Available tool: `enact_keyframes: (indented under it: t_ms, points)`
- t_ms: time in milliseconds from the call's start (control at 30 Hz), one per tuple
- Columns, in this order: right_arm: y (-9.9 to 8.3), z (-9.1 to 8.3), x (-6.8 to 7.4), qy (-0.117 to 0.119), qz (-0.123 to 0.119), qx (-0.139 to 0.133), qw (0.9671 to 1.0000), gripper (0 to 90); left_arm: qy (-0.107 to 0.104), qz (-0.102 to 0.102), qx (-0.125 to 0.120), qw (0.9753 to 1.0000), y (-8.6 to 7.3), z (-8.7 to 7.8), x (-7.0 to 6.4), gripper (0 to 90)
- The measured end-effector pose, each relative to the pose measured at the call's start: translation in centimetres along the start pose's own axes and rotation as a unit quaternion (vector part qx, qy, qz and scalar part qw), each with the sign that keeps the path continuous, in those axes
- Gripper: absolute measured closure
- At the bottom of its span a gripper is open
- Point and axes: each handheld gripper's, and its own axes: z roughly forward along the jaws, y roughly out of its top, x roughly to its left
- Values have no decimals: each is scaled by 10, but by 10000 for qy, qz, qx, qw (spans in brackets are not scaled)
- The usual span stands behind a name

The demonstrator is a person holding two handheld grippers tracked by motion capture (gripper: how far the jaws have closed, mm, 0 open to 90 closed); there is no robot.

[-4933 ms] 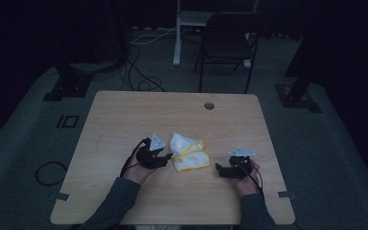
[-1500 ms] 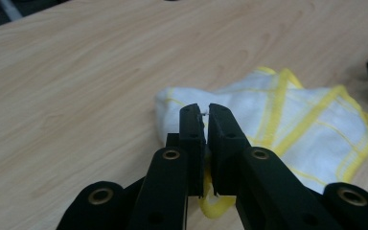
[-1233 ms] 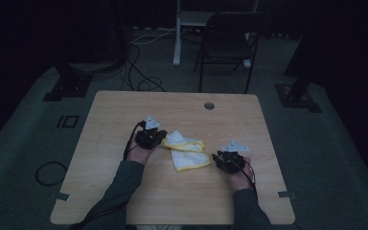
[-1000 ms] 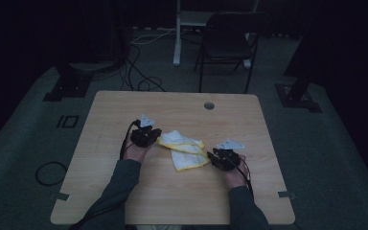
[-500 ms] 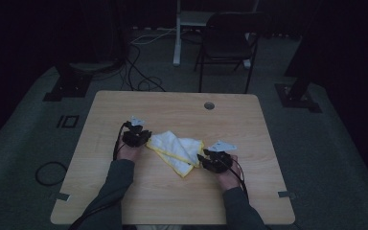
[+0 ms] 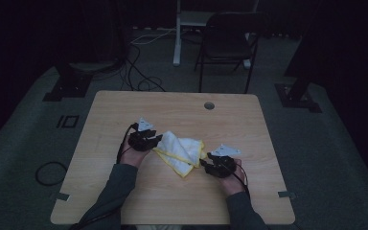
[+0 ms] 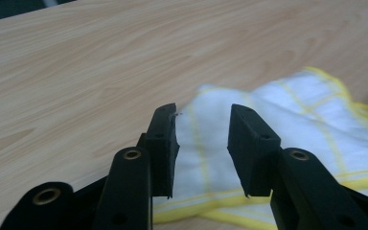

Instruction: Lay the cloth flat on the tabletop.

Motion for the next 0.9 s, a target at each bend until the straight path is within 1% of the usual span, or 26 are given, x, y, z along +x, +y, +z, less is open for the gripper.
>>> enact_keyframes:
  t_ms: [167,300,433,500,533,633,767,900]
  points:
    - [-8,-7,-5,-60,76,67,9999,541,-185,252,73,9995,5,5,-17,613]
    - [-12,-13,-10,-120,143,76,9998,539,-272,543,201,9980,7,11,-30,612]
    - [-17,-17,-15,-181,175,126,9996,536,-400,670,192,9968,8,15,-41,612]
    - [-21,-20,-18,-224,220,153,9994,531,-473,777,202,9956,9,17,-47,610]
    - [-22,-20,-20,-237,222,157,9993,530,-507,851,236,9948,9,18,-51,610]
    - [-27,-23,-24,-371,211,226,9988,527,-623,1045,298,9921,9,22,-60,605]
    - [-32,-27,-30,-483,289,244,9981,522,-755,1182,285,9897,10,25,-71,602]
    - [-36,-31,-38,-578,393,227,9973,518,-922,1321,297,9865,11,28,-81,599]
